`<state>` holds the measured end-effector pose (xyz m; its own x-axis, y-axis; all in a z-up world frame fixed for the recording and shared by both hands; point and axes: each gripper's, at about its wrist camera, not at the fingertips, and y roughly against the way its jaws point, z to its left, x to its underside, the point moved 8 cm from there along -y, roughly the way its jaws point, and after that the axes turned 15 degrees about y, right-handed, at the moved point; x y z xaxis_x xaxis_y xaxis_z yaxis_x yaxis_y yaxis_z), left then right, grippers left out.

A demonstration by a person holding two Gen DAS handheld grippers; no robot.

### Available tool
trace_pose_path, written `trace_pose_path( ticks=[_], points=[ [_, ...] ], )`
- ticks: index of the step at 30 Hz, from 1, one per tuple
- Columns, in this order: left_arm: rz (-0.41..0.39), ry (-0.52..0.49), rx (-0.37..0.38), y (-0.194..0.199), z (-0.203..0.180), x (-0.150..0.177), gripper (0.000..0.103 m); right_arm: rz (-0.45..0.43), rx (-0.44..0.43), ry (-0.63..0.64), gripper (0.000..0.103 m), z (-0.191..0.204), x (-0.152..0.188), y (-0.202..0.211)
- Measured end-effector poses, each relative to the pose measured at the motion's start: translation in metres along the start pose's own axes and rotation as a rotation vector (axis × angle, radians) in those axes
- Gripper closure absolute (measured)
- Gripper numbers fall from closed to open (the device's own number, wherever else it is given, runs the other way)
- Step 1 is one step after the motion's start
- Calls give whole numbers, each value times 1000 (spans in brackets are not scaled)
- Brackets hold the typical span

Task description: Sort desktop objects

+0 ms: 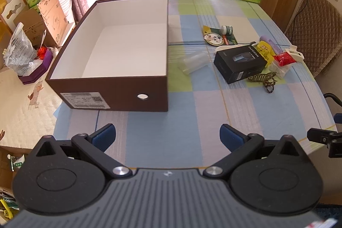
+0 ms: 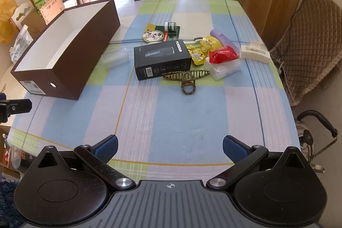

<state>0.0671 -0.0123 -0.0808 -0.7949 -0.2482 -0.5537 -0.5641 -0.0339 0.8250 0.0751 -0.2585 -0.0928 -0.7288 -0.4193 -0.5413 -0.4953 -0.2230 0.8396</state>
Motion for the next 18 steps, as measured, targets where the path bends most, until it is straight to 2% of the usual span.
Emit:
trace_pose_path(
  ticks=[6,18],
  points=[
    [-3,-17,17,-4,-19,0,1,-6,-18,1,2,-17,-4,-5],
    [21,-23,60,-33,-60,-3,1,-46,0,-3,2,-68,-8,-13]
  ],
)
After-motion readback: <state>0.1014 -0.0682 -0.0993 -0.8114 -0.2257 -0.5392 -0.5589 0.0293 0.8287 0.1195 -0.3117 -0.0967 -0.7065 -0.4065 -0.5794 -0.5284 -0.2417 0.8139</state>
